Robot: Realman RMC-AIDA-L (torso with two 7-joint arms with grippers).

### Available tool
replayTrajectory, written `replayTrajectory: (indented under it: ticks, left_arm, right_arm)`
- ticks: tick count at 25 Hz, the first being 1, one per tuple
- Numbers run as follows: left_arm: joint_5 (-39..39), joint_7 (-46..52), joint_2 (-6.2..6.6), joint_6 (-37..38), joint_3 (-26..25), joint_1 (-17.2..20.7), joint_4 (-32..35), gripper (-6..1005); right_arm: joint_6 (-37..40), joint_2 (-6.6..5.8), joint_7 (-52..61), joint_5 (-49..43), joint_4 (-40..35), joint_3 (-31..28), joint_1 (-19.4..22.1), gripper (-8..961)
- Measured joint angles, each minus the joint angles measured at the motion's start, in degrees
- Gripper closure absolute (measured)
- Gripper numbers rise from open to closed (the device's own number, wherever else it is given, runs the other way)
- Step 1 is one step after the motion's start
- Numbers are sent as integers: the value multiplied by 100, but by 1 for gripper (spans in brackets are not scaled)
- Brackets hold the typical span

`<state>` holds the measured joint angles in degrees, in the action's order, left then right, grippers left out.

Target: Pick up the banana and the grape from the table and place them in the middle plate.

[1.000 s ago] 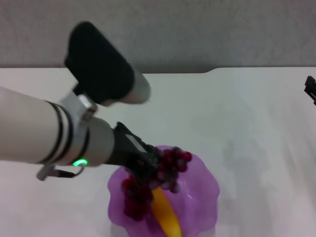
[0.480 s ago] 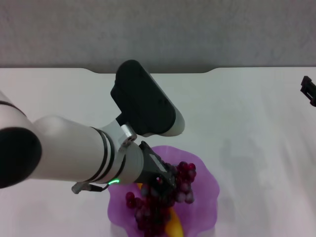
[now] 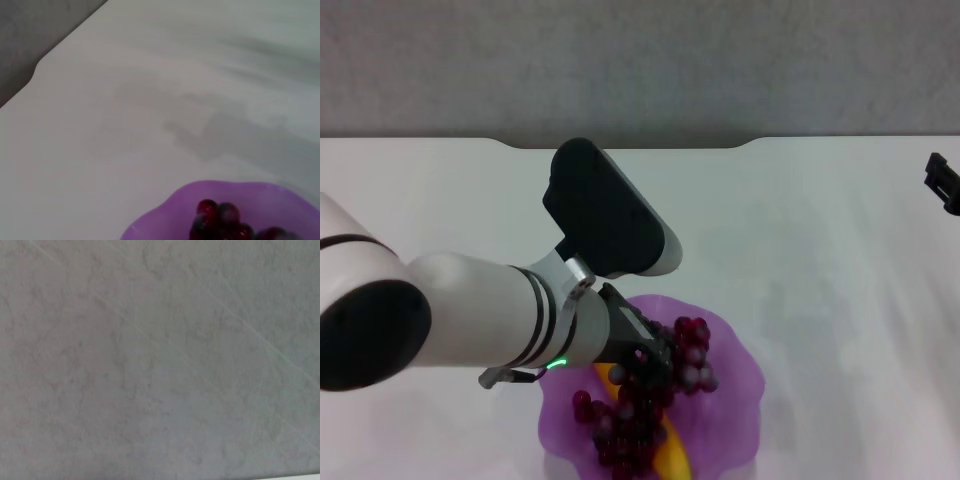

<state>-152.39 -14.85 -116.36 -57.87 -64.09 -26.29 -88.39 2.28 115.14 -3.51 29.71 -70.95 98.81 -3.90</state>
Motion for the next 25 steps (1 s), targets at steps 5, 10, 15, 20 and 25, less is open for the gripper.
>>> replayTrajectory:
  ticks: [5, 10, 15, 20, 25]
  left_arm:
    - [-14, -13, 0, 120, 10, 24, 73, 827]
    - [-20, -16, 2, 213, 7, 65, 28, 707]
    - [-27, -75, 26, 391, -36, 192, -184, 586]
    - [-329, -382, 18, 1192, -332, 569, -546, 393]
    - [-417, -452, 32, 2313, -808, 723, -529, 117]
  right_arm:
    - [-2, 0, 0, 0, 2, 6, 1, 302]
    - [-10, 0, 0, 0, 3, 6, 5, 302]
    - [-17, 0, 0, 0, 3, 6, 8, 302]
    - [-18, 0, 0, 0, 3, 12, -3, 302]
    - [-17, 0, 0, 0, -40, 30, -14, 302]
